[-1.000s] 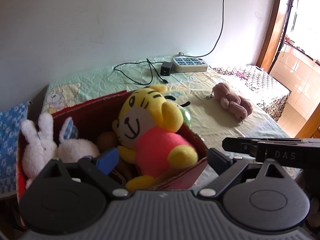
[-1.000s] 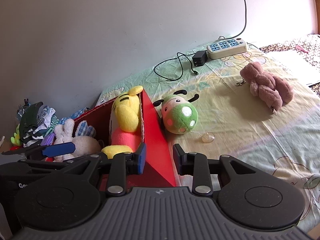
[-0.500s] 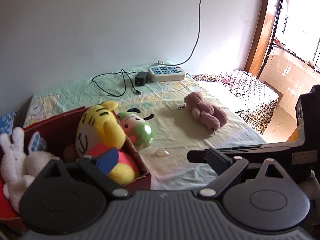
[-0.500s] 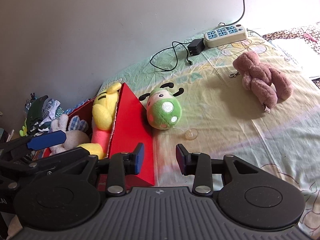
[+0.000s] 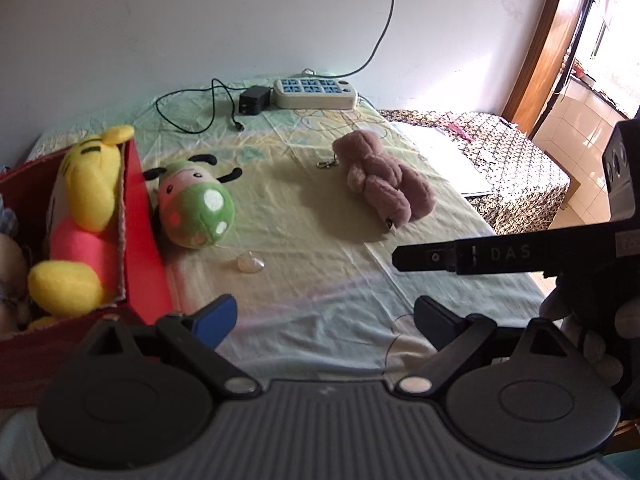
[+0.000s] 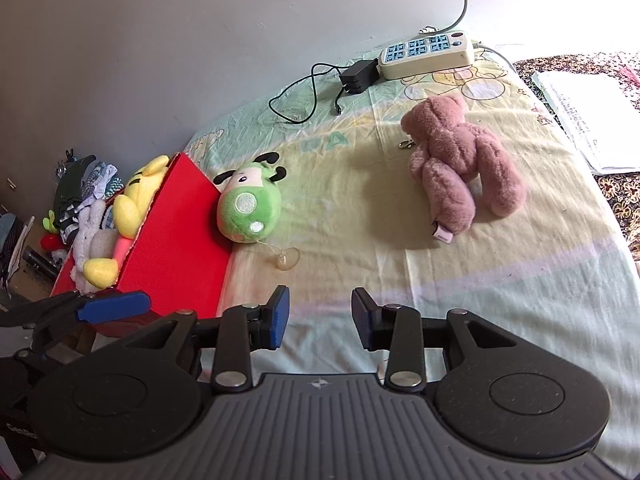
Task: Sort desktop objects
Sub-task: 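Move the right gripper across the bed to the pink teddy bear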
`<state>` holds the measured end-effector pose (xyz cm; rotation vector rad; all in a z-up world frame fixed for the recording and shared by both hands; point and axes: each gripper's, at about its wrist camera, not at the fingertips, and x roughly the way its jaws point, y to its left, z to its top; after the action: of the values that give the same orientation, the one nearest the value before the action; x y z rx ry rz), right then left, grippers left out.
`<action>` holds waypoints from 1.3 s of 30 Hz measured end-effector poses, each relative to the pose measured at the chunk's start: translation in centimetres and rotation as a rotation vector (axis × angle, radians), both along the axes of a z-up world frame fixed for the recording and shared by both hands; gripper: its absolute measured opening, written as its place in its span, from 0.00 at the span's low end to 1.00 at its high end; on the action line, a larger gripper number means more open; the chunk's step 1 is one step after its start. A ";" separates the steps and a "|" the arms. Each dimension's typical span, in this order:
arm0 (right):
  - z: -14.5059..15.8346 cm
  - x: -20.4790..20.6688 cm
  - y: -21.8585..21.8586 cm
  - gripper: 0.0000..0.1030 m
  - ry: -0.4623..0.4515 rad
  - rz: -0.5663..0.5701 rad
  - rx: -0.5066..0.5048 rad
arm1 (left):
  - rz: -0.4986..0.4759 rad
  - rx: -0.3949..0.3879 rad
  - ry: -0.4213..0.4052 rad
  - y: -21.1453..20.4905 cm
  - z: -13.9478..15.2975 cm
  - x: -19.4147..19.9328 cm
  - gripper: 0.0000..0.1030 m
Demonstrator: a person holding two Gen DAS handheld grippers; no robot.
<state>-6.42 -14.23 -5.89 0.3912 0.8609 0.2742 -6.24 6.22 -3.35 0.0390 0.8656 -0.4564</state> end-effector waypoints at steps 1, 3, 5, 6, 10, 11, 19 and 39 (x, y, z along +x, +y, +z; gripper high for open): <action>-0.1 0.3 -0.5 0.37 0.004 0.003 -0.001 | 0.016 -0.002 0.015 -0.4 -0.5 0.2 0.92; -0.4 0.8 -1.6 0.37 0.008 -0.004 0.002 | 0.041 -0.015 0.040 -0.9 -1.2 0.6 0.92; -0.9 1.4 -2.7 0.37 0.016 -0.024 0.012 | 0.055 -0.023 0.065 -1.7 -1.8 1.4 0.92; -1.2 1.8 -3.3 0.37 0.026 -0.037 0.022 | 0.059 -0.024 0.072 -2.1 -2.0 1.8 0.92; -2.2 3.2 -5.5 0.37 0.063 -0.094 0.053 | 0.059 -0.048 0.094 -3.6 -2.2 3.7 0.92; -2.3 3.5 -6.1 0.38 0.069 -0.111 0.056 | 0.058 -0.054 0.105 -4.0 -2.3 4.3 0.92; -2.5 6.4 -10.6 0.39 0.061 -0.233 0.073 | 0.053 -0.095 0.189 -7.7 -3.7 9.5 0.92; -6.0 11.3 -12.7 0.49 0.082 -0.190 0.111 | 0.011 -0.009 0.263 -15.8 -8.5 16.5 0.76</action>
<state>4.92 -26.93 -11.92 0.5876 0.8839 0.1307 10.26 -9.55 -11.83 -0.0349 1.1210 -0.4618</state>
